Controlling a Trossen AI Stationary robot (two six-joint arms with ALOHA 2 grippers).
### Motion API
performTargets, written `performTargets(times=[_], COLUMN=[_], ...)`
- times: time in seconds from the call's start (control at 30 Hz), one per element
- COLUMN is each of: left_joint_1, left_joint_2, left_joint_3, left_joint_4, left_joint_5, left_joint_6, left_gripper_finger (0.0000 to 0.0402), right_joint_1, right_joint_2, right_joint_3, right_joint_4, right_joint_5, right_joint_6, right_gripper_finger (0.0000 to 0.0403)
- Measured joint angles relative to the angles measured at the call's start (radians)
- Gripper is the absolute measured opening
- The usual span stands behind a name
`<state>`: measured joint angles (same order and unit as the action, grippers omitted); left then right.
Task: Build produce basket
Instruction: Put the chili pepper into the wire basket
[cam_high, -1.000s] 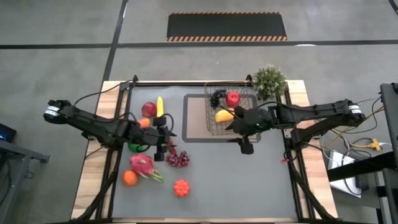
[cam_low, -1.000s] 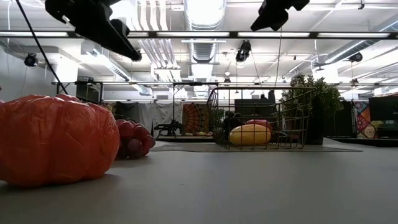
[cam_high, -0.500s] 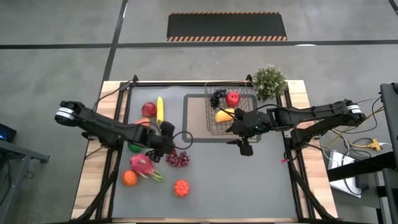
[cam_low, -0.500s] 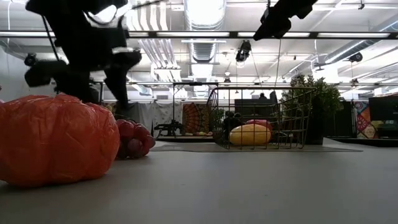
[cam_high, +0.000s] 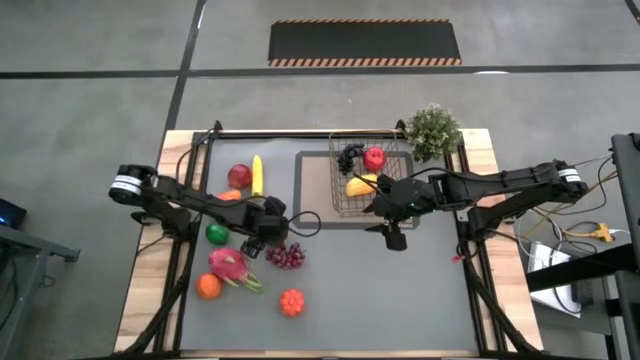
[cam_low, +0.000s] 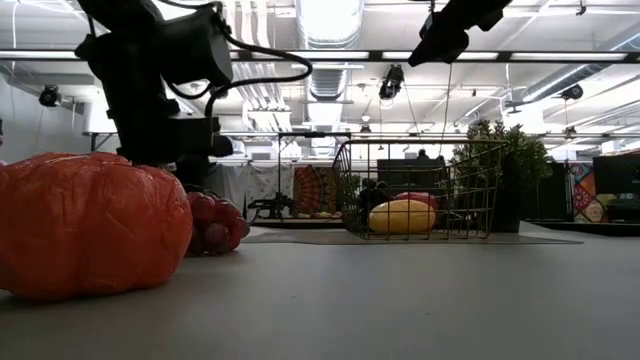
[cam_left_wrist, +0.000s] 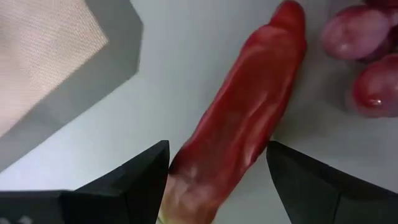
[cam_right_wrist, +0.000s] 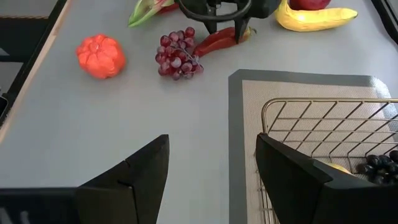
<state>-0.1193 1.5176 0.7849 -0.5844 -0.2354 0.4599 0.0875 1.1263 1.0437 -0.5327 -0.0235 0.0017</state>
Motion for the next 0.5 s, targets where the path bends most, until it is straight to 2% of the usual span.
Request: performTargets(times=[0.17, 0.5], left_joint_1=[0.002, 0.002], left_joint_2=[-0.001, -0.042], left_joint_3=[-0.001, -0.001], left_joint_4=[0.0, 0.0], left_joint_5=[0.021, -0.003], left_joint_6=[-0.001, -0.049], left_gripper_finger=[0.0221, 0.009], right_joint_1=[0.0, 0.0], right_joint_2=[0.0, 0.0], right_joint_3=[-0.005, -0.05], right_joint_4=[0.0, 0.093], right_joint_5=[0.0, 0.0], right_joint_6=[0.0, -0.018], right_gripper_finger=[0.0224, 0.0224])
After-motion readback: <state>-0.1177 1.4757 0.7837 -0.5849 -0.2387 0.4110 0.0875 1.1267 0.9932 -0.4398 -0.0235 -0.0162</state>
